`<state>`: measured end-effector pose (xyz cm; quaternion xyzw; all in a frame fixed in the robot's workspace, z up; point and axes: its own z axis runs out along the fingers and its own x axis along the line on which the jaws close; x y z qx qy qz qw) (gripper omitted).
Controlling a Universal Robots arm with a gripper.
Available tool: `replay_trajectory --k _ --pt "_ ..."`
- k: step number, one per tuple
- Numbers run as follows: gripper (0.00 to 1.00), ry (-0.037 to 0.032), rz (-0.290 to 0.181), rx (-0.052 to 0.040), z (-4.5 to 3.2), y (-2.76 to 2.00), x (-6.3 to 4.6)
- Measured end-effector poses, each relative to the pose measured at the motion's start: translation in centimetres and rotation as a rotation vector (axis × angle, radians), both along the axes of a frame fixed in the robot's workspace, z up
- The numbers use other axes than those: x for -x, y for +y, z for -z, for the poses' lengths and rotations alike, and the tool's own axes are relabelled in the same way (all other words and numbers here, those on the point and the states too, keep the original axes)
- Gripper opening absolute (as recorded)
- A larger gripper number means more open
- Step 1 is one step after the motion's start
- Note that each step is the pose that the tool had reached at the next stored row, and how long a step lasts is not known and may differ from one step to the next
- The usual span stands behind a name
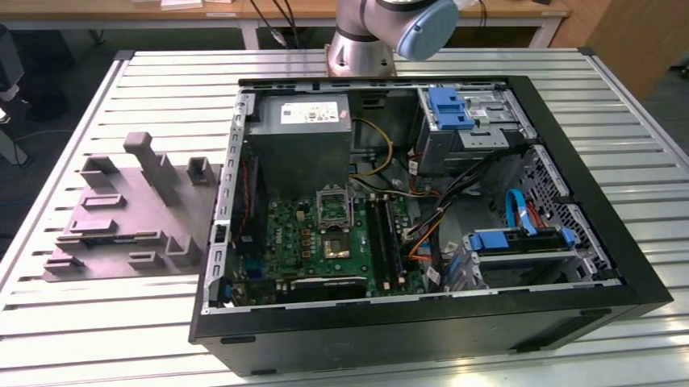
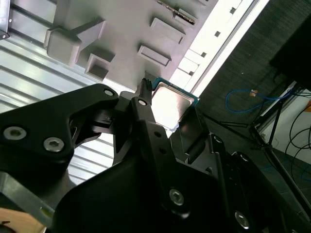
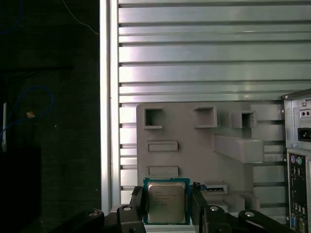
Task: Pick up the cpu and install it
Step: 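Pick up the cpu and move it towards the insertion slot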
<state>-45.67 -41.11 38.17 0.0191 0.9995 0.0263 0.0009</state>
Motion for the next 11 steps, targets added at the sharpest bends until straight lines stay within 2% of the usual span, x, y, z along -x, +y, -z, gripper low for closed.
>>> replay_trajectory --k 11 --pt "0.47 0.0001 0.000 -0.0002 -0.30 0.00 -0.03"
